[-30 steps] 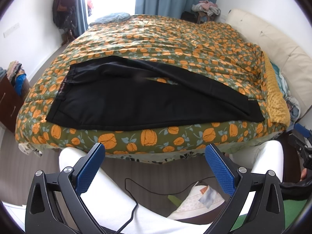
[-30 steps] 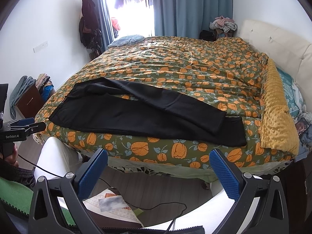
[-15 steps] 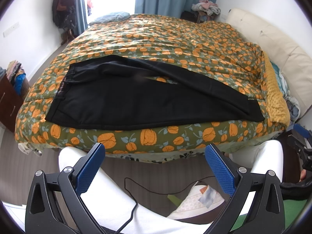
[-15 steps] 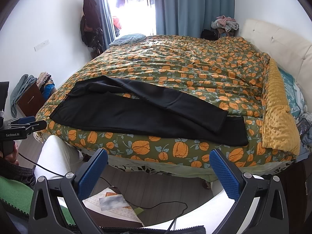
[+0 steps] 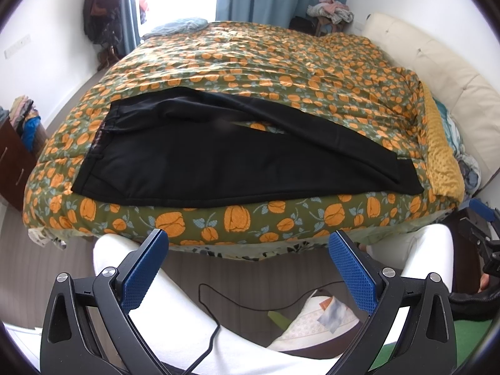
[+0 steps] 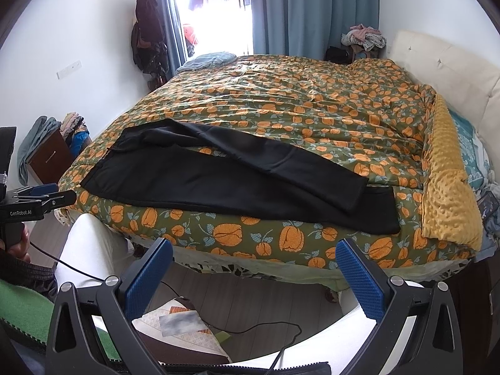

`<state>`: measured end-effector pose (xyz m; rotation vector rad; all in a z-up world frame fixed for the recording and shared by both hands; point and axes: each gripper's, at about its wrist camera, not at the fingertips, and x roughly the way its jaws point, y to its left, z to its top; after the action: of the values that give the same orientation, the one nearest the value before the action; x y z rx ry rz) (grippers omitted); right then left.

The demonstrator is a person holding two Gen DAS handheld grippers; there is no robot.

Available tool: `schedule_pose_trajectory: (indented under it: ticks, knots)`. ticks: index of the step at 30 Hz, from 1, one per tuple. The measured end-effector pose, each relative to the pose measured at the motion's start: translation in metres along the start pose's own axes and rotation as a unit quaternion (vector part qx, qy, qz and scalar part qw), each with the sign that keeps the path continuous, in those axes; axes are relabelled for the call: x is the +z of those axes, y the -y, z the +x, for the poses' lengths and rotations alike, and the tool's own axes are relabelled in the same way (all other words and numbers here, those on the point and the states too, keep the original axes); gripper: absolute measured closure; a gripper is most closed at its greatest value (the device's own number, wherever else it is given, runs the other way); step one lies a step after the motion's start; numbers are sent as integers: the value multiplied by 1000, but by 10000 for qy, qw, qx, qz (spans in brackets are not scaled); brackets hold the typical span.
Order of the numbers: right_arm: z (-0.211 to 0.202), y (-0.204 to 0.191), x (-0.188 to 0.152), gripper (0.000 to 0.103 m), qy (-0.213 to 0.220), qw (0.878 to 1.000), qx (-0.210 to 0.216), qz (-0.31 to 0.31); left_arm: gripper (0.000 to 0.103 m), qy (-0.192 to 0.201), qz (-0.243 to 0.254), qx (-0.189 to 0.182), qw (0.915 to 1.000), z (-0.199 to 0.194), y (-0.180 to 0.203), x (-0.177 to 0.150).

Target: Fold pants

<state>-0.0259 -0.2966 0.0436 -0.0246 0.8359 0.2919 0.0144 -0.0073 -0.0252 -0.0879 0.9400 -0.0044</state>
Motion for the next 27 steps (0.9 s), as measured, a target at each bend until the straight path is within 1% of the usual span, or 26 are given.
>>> schedule_pose_trajectory:
  ticks: [4,7,9,12,16,19,21,22,25,27]
  knots:
    - [0,-1,0,0,15,10000,-6,-17,1,54,61,-6,10000,0,3,-2]
    - [-1,-1,1,0,68,10000,-24,-52,1,250,88,108,9996,-3,4,2]
    - [-1,0,3,0,97,9999,-26,-135,1,397,62,73,9992,-6,4,7]
    - [-3,2,7,0,273,9989,-150,-354,1,540,-14,-13,9985,-9,5,13]
    - [3,10,18,0,417,9978,-223,-458,1,560,53,-46,9984,-8,7,17]
    - [12,23,22,0,547,9970,-286,-469,1,457,113,-49,9989,-2,8,15]
    - [24,33,23,0,686,9948,-396,-647,1,351,124,-79,9993,3,5,16]
    - [34,40,24,0,688,9936,-484,-750,1,329,126,-80,9993,4,5,16]
    - [73,73,29,0,553,9924,-680,-860,1,303,95,-62,9995,6,1,20]
    - [106,98,34,0,306,9920,-783,-943,1,287,67,-27,9996,6,-1,22]
